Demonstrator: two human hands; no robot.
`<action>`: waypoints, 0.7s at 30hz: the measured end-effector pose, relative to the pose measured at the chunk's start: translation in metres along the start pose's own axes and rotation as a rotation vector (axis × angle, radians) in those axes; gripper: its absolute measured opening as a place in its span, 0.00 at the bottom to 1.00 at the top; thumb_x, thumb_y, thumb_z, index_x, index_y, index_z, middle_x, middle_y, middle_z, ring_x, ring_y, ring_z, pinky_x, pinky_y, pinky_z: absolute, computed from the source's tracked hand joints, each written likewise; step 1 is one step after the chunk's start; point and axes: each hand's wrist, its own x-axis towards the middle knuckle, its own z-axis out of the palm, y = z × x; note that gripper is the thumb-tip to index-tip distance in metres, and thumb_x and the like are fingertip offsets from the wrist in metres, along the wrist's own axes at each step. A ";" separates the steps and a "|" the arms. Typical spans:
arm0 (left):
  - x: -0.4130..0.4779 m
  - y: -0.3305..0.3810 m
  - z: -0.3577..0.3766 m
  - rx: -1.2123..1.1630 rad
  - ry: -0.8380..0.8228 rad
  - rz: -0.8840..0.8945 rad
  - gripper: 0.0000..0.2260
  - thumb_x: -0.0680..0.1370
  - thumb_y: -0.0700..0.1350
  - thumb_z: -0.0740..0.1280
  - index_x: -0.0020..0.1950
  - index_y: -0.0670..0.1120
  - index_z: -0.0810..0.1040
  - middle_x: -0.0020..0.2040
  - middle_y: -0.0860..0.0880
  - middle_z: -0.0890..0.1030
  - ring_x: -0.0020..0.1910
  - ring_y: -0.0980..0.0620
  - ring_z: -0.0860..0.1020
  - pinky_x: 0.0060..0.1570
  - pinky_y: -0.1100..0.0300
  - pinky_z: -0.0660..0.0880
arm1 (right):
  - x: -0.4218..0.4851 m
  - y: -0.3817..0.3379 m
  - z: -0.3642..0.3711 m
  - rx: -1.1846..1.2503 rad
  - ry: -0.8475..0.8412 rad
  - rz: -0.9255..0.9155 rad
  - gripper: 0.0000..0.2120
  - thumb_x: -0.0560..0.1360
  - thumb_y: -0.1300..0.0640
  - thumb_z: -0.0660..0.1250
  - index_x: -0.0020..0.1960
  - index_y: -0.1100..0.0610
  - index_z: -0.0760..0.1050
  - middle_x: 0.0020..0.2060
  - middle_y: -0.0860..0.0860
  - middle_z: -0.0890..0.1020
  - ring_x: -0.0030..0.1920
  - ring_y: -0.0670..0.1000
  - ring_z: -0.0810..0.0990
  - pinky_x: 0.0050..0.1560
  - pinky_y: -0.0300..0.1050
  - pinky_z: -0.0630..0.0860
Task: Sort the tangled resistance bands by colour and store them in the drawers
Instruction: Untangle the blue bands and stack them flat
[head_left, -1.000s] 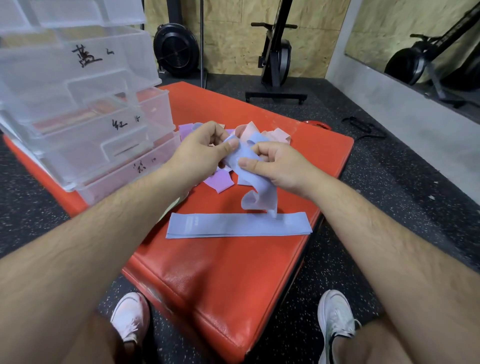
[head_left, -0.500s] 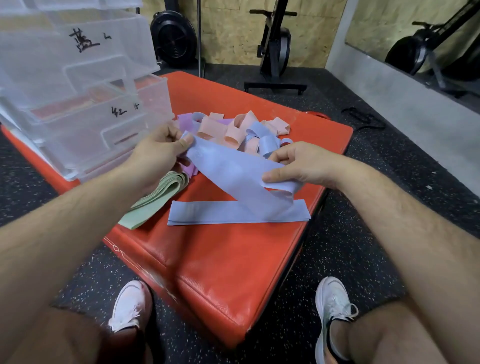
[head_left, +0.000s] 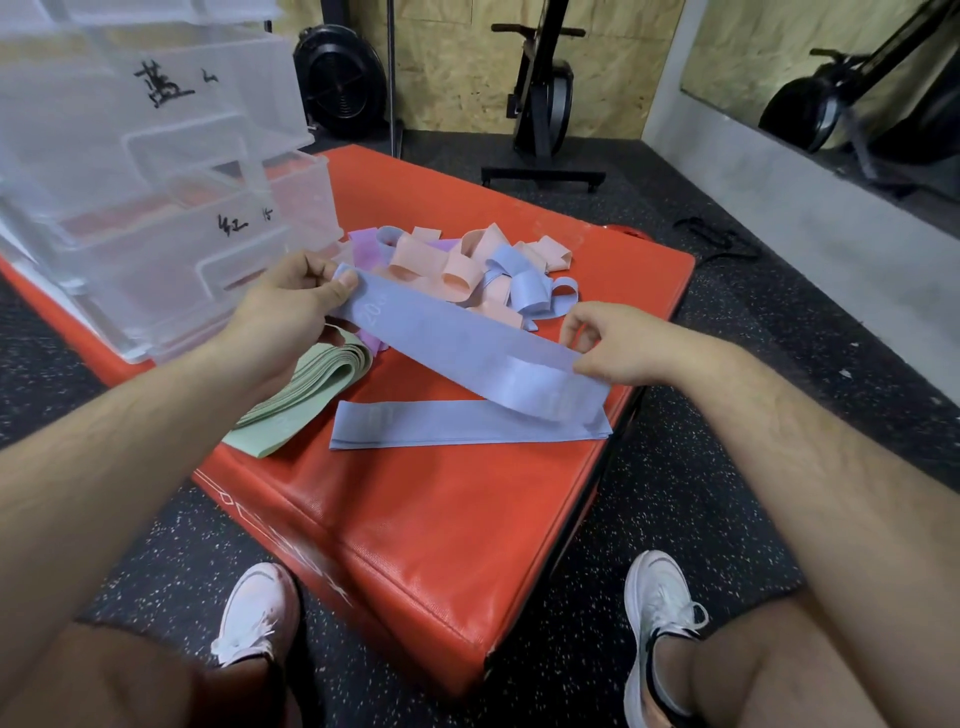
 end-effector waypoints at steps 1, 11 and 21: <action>0.000 0.000 0.000 -0.001 0.000 -0.002 0.06 0.81 0.43 0.67 0.46 0.44 0.73 0.38 0.47 0.81 0.31 0.52 0.78 0.28 0.62 0.73 | 0.000 0.001 -0.001 0.001 0.032 -0.001 0.12 0.70 0.64 0.67 0.47 0.49 0.74 0.37 0.50 0.80 0.35 0.50 0.77 0.37 0.47 0.74; 0.005 -0.010 -0.005 0.075 0.081 -0.080 0.08 0.81 0.42 0.67 0.43 0.45 0.72 0.38 0.45 0.79 0.28 0.52 0.77 0.29 0.59 0.74 | -0.022 0.001 -0.019 0.240 -0.126 -0.015 0.15 0.76 0.71 0.61 0.48 0.60 0.85 0.31 0.48 0.83 0.27 0.42 0.76 0.28 0.31 0.71; 0.005 -0.023 -0.007 0.136 0.115 -0.192 0.06 0.80 0.43 0.67 0.46 0.47 0.70 0.39 0.43 0.77 0.30 0.45 0.78 0.28 0.58 0.73 | -0.016 0.023 -0.016 0.699 -0.230 0.065 0.14 0.73 0.51 0.73 0.46 0.63 0.81 0.44 0.59 0.85 0.45 0.56 0.84 0.50 0.49 0.83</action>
